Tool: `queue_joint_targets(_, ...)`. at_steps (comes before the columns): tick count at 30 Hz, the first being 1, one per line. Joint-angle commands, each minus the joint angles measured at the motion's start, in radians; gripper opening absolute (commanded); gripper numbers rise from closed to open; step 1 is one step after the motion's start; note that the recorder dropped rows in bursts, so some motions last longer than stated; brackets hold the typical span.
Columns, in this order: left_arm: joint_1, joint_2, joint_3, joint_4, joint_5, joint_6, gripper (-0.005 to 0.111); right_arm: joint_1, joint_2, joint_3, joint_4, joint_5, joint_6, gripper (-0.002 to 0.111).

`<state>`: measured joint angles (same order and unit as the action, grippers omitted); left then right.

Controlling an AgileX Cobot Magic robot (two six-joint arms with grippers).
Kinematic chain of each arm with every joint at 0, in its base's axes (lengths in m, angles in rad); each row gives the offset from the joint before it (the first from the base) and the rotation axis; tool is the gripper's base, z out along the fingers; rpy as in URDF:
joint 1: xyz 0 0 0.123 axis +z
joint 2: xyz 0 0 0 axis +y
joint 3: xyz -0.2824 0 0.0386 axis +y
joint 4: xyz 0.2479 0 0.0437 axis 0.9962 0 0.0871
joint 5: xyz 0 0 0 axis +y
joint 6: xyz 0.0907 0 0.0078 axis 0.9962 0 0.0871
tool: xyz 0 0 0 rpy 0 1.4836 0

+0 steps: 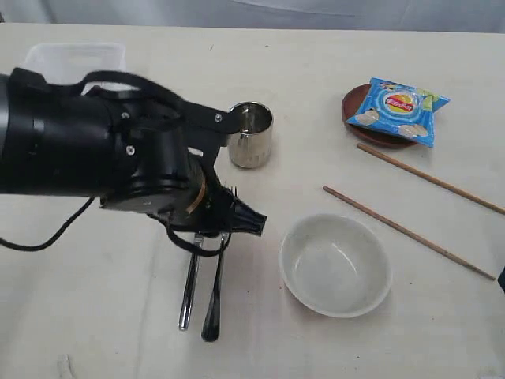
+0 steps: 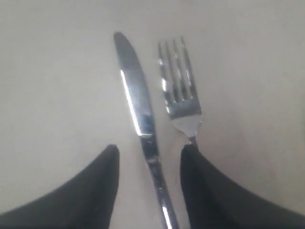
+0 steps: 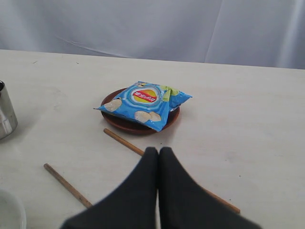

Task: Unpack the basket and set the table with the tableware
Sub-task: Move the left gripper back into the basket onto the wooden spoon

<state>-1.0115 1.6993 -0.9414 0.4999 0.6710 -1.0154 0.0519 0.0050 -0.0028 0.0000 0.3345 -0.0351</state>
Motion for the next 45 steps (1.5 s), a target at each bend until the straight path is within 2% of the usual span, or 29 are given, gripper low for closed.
queue_joint_targets(1, 0.012, -0.001, -0.172, 0.114, 0.294, 0.121, 0.041, 0.002, -0.005, 0.003, -0.008, 0.0, 0.001, 0.0)
queue_joint_targets(6, 0.126, -0.001, -0.326, -0.004, 0.439, 0.344, 0.041, 0.002, -0.005, 0.003, -0.008, 0.0, 0.001, 0.0)
queue_joint_targets(10, 0.251, -0.006, -0.341, -0.014, 0.467, 0.375, 0.041, 0.002, -0.005, 0.003, -0.008, 0.0, 0.001, 0.0)
queue_joint_targets(20, 0.546, 0.029, -0.322, -0.009, 0.301, 0.474, 0.041, 0.002, -0.005, 0.003, -0.008, 0.0, 0.001, 0.0)
queue_joint_targets(25, 0.688, 0.116, -0.323, -0.072, 0.205, 0.621, 0.041, 0.002, -0.005, 0.003, -0.008, 0.0, 0.001, 0.0)
queue_joint_targets(28, 0.75, 0.175, -0.323, -0.135, 0.11, 0.733, 0.041, 0.002, -0.005, 0.003, -0.008, 0.0, 0.001, 0.0)
queue_joint_targets(33, 0.801, 0.267, -0.376, -0.221, 0.005, 0.858, 0.041, 0.002, -0.005, 0.003, -0.008, 0.0, 0.001, 0.0)
queue_joint_targets(39, 0.801, 0.384, -0.486, -0.224, 0.012, 0.908, 0.041, 0.002, -0.005, 0.003, -0.008, 0.0, 0.001, 0.0)
queue_joint_targets(45, 0.801, 0.448, -0.522, -0.225, 0.006, 0.908, 0.041, 0.002, -0.005, 0.003, -0.008, 0.0, 0.001, 0.0)
